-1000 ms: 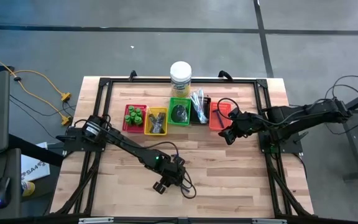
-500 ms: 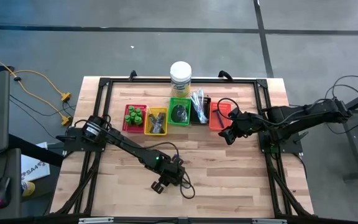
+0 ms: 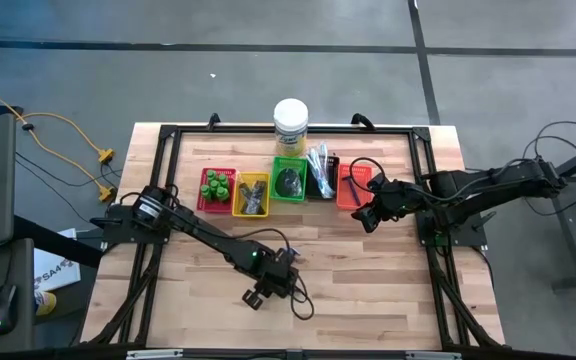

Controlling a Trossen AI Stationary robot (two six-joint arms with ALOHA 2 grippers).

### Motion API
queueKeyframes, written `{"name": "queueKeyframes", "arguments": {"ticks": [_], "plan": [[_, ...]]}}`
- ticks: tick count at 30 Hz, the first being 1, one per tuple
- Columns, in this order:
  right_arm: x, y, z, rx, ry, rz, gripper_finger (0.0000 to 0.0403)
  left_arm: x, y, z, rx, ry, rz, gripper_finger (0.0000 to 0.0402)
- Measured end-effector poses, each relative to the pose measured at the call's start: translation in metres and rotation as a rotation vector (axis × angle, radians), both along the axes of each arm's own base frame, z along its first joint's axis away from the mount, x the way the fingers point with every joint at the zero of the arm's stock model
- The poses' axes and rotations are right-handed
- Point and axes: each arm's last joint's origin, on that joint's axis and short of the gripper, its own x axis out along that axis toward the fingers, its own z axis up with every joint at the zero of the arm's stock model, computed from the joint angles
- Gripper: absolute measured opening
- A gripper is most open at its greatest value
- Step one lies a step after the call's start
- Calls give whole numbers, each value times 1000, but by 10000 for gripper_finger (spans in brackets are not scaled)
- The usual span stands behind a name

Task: Pick & Place Travel size toiletries
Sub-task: Put the blue razor into the orange bin

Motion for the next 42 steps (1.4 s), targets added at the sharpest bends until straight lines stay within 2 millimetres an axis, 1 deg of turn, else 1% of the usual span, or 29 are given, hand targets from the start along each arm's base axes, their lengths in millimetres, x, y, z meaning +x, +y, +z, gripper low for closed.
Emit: {"name": "queueKeyframes", "arguments": {"ticks": [7, 11, 14, 18, 21, 26, 30, 33, 37, 40, 42], "plan": [[0, 0, 0, 0, 0, 0, 130, 3, -2, -11, -32, 34, 14, 115], [0, 0, 0, 0, 0, 0, 130, 3, -2, -12, -40, 49, 50, 113], [0, 0, 0, 0, 0, 0, 130, 2, -2, -12, -39, 52, 55, 90], [0, 0, 0, -2, 1, 2, 130, 1, -1, -13, -38, 74, 60, 29], [0, 0, 0, -1, 1, 4, 130, -1, -1, -14, -54, 101, 78, 26], [0, 0, 0, -9, 0, 19, 130, -9, 6, 0, -11, 115, 92, 25], [2, 5, 3, -52, -37, 99, 130, -13, 16, 21, -10, 82, 139, 25], [10, 12, 5, -112, -100, 179, 130, -12, 24, 30, -26, 66, 185, 25], [23, 28, 5, -221, -176, 333, 130, -9, 42, 43, -50, 35, 303, 25], [35, 42, -2, -314, -193, 458, 130, -6, 58, 52, -61, 3, 382, 25], [42, 50, -8, -352, -198, 512, 130, -6, 68, 59, -69, -18, 428, 25]]}}
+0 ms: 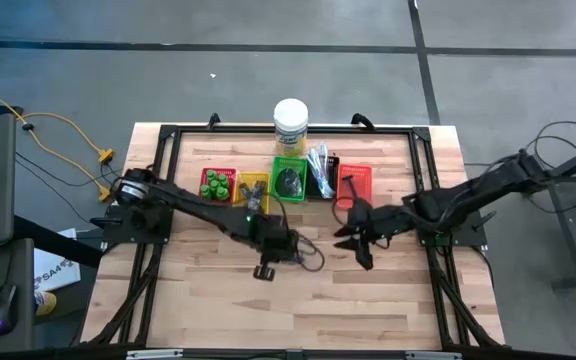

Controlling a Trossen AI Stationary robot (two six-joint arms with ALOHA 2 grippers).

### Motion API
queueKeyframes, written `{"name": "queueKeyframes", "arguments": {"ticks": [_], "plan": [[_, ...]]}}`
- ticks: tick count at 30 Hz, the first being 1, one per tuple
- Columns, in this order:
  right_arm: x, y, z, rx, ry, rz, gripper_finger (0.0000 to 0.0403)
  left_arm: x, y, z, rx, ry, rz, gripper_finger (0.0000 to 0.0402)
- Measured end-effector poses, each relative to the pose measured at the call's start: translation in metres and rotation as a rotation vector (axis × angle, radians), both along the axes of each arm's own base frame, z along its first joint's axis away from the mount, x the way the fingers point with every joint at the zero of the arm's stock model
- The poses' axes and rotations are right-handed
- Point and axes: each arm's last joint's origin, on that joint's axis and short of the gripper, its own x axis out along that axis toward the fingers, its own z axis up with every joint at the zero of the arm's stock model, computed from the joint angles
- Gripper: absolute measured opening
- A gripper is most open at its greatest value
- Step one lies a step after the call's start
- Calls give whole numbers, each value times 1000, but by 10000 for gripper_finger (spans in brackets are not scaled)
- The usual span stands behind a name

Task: Pick & Place Travel size toiletries
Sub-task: Put the blue razor into the orange bin

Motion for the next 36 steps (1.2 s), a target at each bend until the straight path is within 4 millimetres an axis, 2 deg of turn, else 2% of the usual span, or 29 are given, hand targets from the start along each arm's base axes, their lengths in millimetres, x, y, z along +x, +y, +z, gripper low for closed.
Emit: {"name": "queueKeyframes", "arguments": {"ticks": [5, 13, 16, 23, 26, 30, 36], "plan": [[15, 11, -16, -23, 20, 30, 130, -2, 19, 18, 3, -56, 98, 25], [39, 17, -39, -124, 16, -21, 135, -7, 22, 33, 113, -128, 138, 25], [45, 15, -43, -115, 1, -36, 156, -7, 23, 33, 118, -127, 155, 25], [51, 3, -42, -126, -13, -39, 248, -7, 23, 33, 117, -130, 158, 25], [52, 0, -42, -156, -19, -47, 273, -6, 23, 33, 119, -139, 162, 25], [58, -3, -43, -170, -50, -25, 281, -4, 22, 35, 118, -173, 169, 25], [64, 0, -53, -195, -31, 5, 271, -1, 22, 37, 108, -210, 173, 25]]}}
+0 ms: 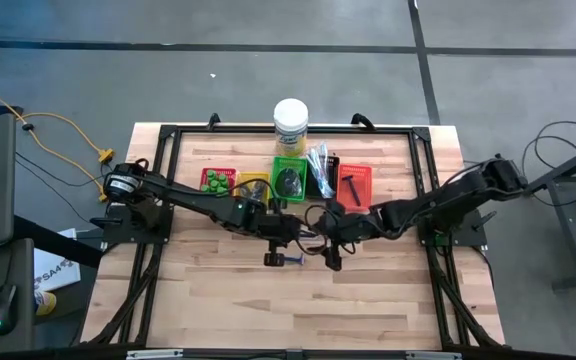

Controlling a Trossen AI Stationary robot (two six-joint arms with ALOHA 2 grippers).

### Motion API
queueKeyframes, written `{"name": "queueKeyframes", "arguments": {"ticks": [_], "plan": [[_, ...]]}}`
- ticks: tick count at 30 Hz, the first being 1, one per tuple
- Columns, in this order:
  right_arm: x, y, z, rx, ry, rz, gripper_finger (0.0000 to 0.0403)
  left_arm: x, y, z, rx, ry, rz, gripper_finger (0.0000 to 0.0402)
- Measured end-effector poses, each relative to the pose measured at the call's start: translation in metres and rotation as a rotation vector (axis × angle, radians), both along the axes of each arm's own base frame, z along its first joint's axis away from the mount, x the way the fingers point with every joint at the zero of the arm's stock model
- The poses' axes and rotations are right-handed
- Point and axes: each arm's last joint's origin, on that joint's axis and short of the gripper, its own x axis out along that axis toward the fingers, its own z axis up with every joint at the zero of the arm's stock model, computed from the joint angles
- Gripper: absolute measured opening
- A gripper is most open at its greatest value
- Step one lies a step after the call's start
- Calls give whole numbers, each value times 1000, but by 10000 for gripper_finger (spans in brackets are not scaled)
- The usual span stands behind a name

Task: Pick & Place Travel size toiletries
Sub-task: Put the blue razor into the orange bin

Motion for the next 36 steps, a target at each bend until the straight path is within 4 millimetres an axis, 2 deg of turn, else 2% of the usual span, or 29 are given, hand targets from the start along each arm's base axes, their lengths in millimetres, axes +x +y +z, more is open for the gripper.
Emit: {"name": "queueKeyframes", "arguments": {"ticks": [10, 15, 36], "plan": [[4, -1, -3, -43, -22, -39, 253, 5, -1, 4, -14, -70, 0, 25], [7, 0, -8, -45, -10, -35, 230, 8, -2, 6, -21, -102, 0, 25], [9, 1, -6, -24, -41, -27, 28, 8, -2, 7, -27, -110, -2, 25]]}}
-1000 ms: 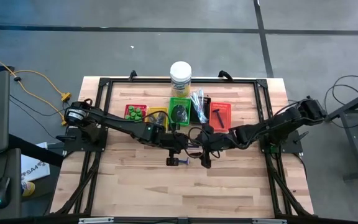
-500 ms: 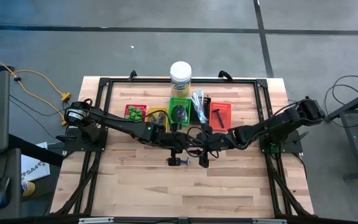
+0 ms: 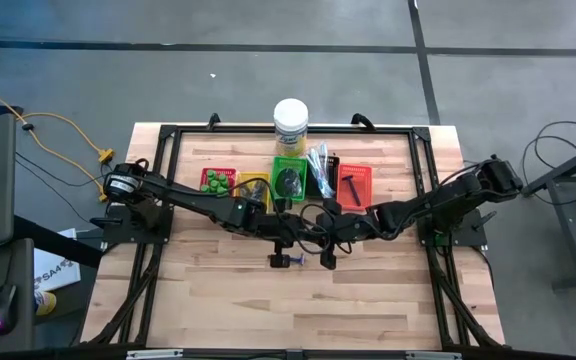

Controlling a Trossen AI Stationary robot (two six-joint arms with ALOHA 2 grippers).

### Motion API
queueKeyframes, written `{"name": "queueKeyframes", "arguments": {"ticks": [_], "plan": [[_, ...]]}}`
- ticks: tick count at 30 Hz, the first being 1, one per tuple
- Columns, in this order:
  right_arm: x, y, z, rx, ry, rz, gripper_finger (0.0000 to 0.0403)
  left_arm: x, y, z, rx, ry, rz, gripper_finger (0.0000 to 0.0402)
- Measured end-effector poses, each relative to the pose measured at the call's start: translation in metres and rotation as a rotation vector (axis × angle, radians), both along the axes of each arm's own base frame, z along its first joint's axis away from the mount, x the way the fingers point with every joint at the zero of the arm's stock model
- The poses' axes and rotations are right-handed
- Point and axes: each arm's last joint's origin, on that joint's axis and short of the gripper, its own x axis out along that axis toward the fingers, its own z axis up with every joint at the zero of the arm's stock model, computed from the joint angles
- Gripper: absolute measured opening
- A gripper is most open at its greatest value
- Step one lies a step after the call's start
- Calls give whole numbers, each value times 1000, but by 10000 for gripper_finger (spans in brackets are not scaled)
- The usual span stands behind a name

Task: Pick & Place Travel size toiletries
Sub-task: Put the blue razor into the orange bin

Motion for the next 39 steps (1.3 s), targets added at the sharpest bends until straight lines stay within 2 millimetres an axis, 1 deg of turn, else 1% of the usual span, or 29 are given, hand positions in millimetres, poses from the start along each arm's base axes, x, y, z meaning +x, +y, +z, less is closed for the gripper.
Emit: {"name": "queueKeyframes", "arguments": {"ticks": [5, 7, 9, 16, 18, 20, 23, 25, 30, 33, 39], "plan": [[0, 1, 0, 14, 2, 21, 27, 0, -1, 0, -25, 3, -19, 26], [0, 1, 0, 23, 3, 32, 27, 0, -1, 0, -38, 3, -30, 43], [0, 0, 0, 31, 5, 42, 27, 0, -1, 0, -35, 2, -30, 80], [0, 0, -2, 56, 25, 41, 27, -1, -1, -1, -23, 25, -28, 233], [-1, -1, -3, 51, 41, 37, 27, -3, 0, -3, -20, 43, -27, 266], [-2, -1, -4, 52, 59, 32, 27, -5, 0, -5, -15, 74, -25, 287], [-8, -3, -5, 53, 104, 1, 27, -12, 2, -2, -31, 111, 3, 300], [-13, -5, -2, 43, 132, -32, 27, -18, 3, 5, -49, 110, 30, 301], [-34, -17, 12, 1, 183, -133, 27, -37, 8, 23, -48, 124, 107, 295], [-50, -30, 23, -18, 211, -251, 27, -45, 10, 33, -67, 104, 135, 291], [-86, -65, 33, -63, 302, -591, 27, -50, 12, 37, -77, 99, 165, 289]]}}
